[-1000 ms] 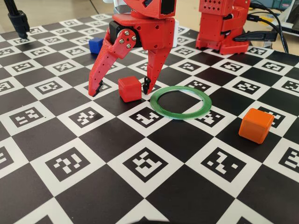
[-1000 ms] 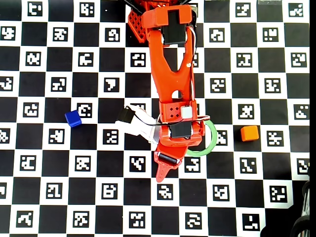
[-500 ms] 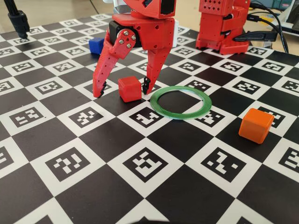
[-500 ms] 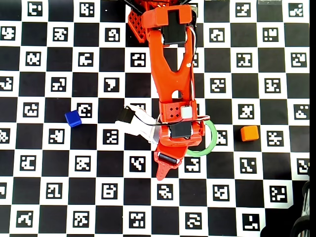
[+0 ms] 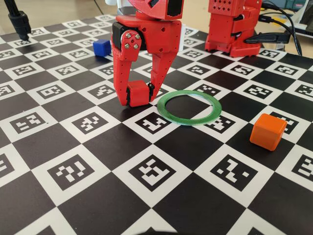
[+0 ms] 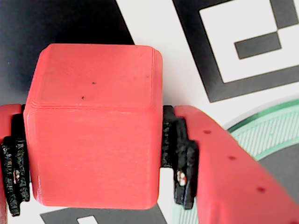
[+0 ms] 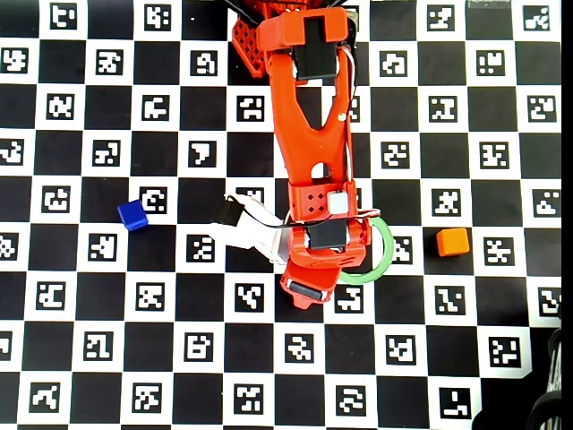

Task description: Grab the red cube then put it in the green circle then put the blue cube on top and finally the orange cube on top

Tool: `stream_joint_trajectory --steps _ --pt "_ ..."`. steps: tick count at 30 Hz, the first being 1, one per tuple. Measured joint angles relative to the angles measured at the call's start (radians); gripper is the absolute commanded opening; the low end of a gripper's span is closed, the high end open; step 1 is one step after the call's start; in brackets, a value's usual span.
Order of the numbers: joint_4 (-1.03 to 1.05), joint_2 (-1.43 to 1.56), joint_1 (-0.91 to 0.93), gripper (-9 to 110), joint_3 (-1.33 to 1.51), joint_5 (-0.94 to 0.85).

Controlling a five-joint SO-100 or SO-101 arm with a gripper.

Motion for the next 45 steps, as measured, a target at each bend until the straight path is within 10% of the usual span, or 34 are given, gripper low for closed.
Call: stream_joint_trajectory --steps 25,45 --pt "0.091 0.13 0.055 12 0.006 -0.14" --pt "0.565 0.299 0.025 12 -0.163 -0.296"
